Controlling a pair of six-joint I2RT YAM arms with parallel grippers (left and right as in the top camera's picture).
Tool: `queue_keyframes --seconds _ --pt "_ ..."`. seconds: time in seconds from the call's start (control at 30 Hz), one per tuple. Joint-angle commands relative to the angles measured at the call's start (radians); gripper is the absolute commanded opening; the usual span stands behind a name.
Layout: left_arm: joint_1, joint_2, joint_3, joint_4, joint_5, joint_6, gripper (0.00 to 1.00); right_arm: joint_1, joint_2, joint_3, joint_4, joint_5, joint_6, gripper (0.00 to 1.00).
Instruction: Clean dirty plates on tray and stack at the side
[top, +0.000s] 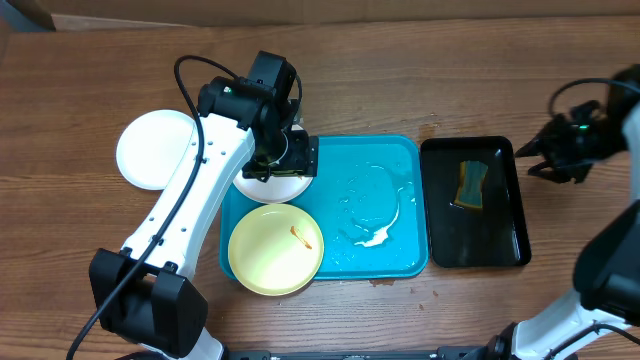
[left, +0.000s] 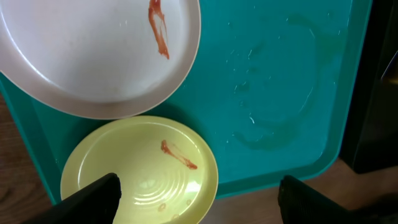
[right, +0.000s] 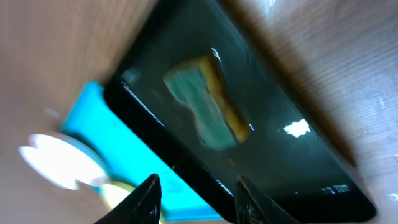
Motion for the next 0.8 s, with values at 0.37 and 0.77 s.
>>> queue_keyframes --seconds 0.37,0.77 --pt "-0.003 -0.010 -0.002 0.006 -0.011 -0.048 0.94 0.331 -0.023 -0.124 0.114 0.421 0.010 0.86" --pt "-0.003 -0.010 -0.002 0.006 -0.013 -0.044 1.00 0.353 -0.023 -0.361 0.511 0.394 0.009 0.63"
